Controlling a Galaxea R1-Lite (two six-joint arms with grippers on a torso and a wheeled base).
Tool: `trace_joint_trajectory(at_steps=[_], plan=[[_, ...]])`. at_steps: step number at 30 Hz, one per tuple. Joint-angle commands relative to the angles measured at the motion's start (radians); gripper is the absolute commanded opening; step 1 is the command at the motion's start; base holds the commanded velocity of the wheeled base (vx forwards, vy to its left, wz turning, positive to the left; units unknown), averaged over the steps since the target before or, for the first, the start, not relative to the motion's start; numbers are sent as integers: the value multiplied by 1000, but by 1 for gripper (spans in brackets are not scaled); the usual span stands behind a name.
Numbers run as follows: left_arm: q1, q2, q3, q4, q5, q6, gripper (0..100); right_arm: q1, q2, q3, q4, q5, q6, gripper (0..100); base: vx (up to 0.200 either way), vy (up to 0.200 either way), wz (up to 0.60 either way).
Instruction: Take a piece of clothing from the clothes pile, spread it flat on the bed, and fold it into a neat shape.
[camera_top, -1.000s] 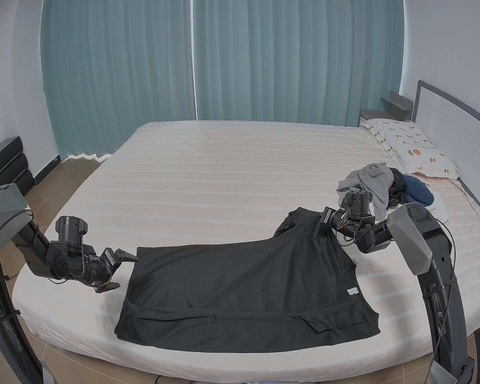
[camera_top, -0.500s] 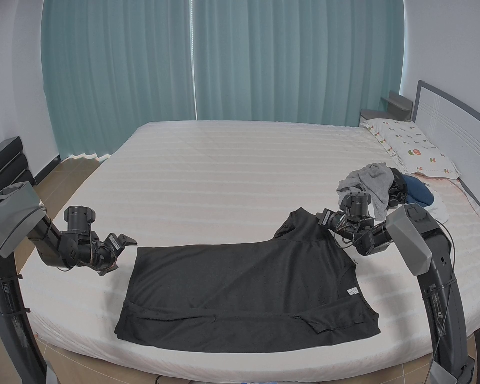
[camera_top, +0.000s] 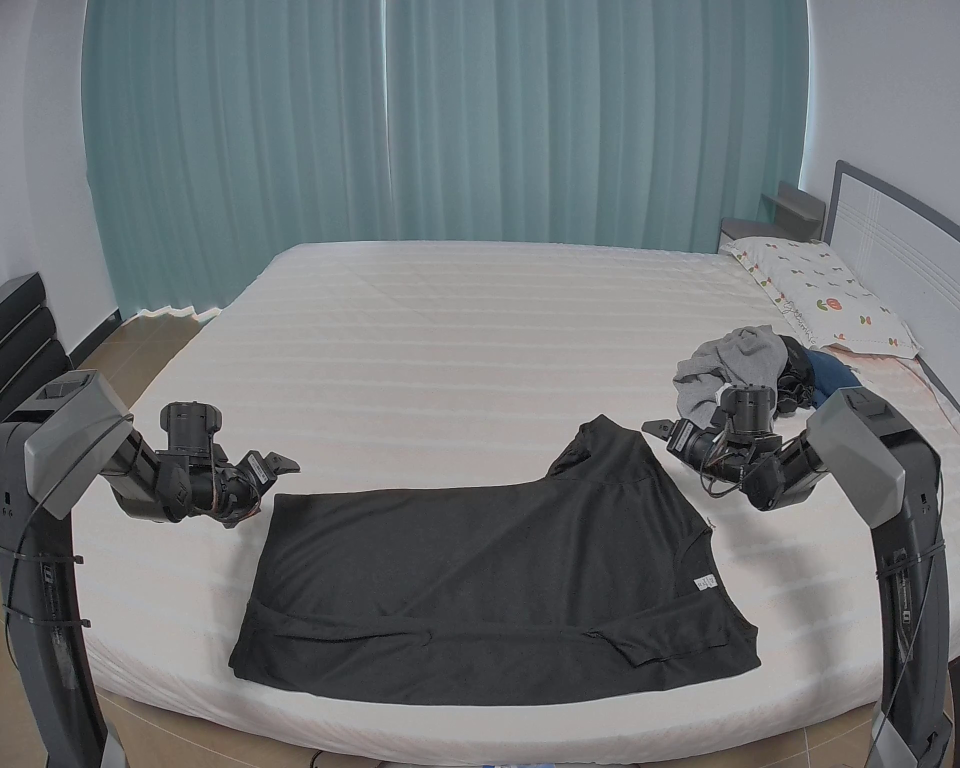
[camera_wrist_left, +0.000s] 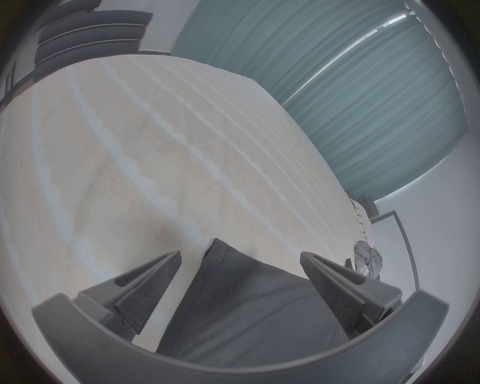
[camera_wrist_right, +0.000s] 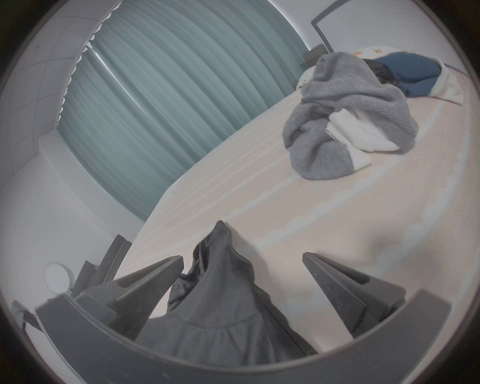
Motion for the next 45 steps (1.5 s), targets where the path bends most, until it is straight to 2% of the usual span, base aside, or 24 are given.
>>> trace_joint_trajectory(at_steps=[1, 8, 9, 12, 18, 25, 29, 43, 44, 45], plan=[[-10, 58, -36, 0, -1, 11, 100, -20, -42, 34, -3, 9, 2, 100, 0, 0, 0], [-19, 82, -61, -5, -1, 33, 100, -14, -39, 37, -3, 10, 0, 100, 0, 0, 0], [-19, 81, -59, -5, -1, 34, 0, -14, -41, 39, -3, 10, 0, 100, 0, 0, 0], [-18, 78, -58, -10, 0, 26, 0, -14, -47, 64, -3, 19, -4, 100, 0, 0, 0], [-12, 38, -22, -10, 8, 23, 0, -19, -55, 100, -1, 90, -37, 100, 0, 0, 0], [24, -42, 33, -10, 14, 20, 0, -8, -30, 97, 6, 141, -192, 100, 0, 0, 0], [31, -51, 33, -11, 11, -12, 0, 15, 11, 64, 2, 138, -239, 100, 0, 0, 0], [25, -43, 31, -11, 2, -23, 0, 56, 79, -38, 6, 130, -259, 100, 0, 0, 0], [25, -43, 31, -11, 2, -23, 0, 56, 85, -45, 8, 130, -262, 0, 0, 0, 0], [25, -43, 31, -11, 2, -23, 0, 56, 86, -47, 6, 130, -262, 0, 0, 0, 0]])
